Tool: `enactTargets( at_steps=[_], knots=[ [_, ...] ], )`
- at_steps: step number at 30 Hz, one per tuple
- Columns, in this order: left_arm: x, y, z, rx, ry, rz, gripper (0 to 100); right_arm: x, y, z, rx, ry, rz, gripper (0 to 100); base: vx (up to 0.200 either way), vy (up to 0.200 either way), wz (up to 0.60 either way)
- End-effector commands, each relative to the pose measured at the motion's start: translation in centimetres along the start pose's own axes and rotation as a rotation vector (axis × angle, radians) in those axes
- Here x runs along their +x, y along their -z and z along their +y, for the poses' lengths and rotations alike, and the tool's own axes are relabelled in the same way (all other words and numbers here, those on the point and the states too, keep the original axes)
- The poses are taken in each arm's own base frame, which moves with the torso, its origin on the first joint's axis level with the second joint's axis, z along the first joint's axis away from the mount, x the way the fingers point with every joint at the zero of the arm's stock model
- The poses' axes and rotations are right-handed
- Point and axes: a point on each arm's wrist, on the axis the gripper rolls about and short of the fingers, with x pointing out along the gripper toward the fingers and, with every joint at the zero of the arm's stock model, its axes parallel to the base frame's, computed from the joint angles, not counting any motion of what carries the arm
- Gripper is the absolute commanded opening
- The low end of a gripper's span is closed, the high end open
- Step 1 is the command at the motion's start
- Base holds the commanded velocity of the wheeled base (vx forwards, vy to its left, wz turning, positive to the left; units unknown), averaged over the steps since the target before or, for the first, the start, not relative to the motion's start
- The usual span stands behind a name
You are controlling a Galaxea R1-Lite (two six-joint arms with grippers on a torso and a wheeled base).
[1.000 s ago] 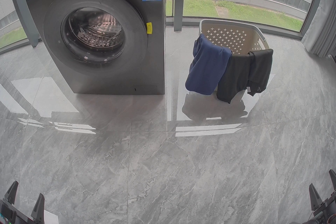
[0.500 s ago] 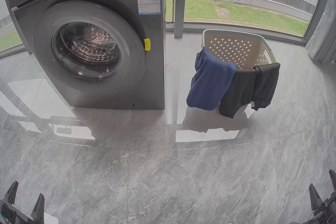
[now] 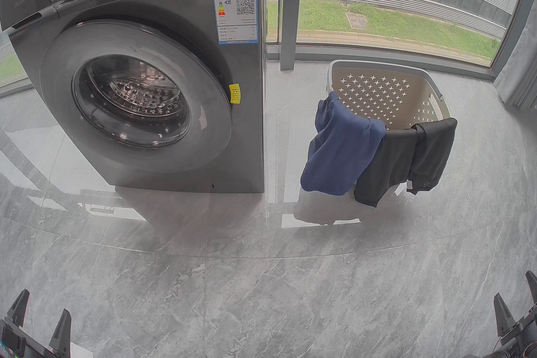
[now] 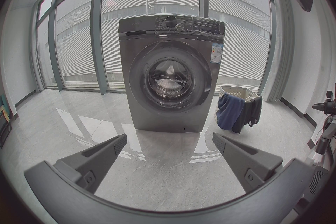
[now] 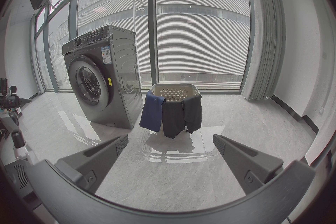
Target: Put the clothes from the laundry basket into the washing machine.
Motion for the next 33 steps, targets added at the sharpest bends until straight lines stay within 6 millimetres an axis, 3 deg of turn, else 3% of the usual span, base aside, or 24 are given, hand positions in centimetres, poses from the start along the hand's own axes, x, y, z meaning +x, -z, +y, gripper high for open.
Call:
enactTargets(
  at_steps=[1,10,16,33],
  knots=[
    [0.0,0.48,0.01,0.0,0.0,0.001,100,0.0,0.52,0.01,-0.001,0.0,0.001,100,0.0,-0.2,0.0],
    [0.0,0.48,0.01,0.0,0.0,0.001,100,0.0,0.52,0.01,-0.002,-0.001,0.001,100,0.0,-0.2,0.0],
    [0.0,0.48,0.02,-0.001,-0.002,0.001,100,0.0,0.52,0.01,-0.001,0.0,0.001,100,0.0,0.0,-0.6],
    [0.0,0.48,0.02,-0.001,-0.002,0.001,100,0.0,0.52,0.01,-0.001,0.0,0.001,100,0.0,-0.2,0.0]
  ],
)
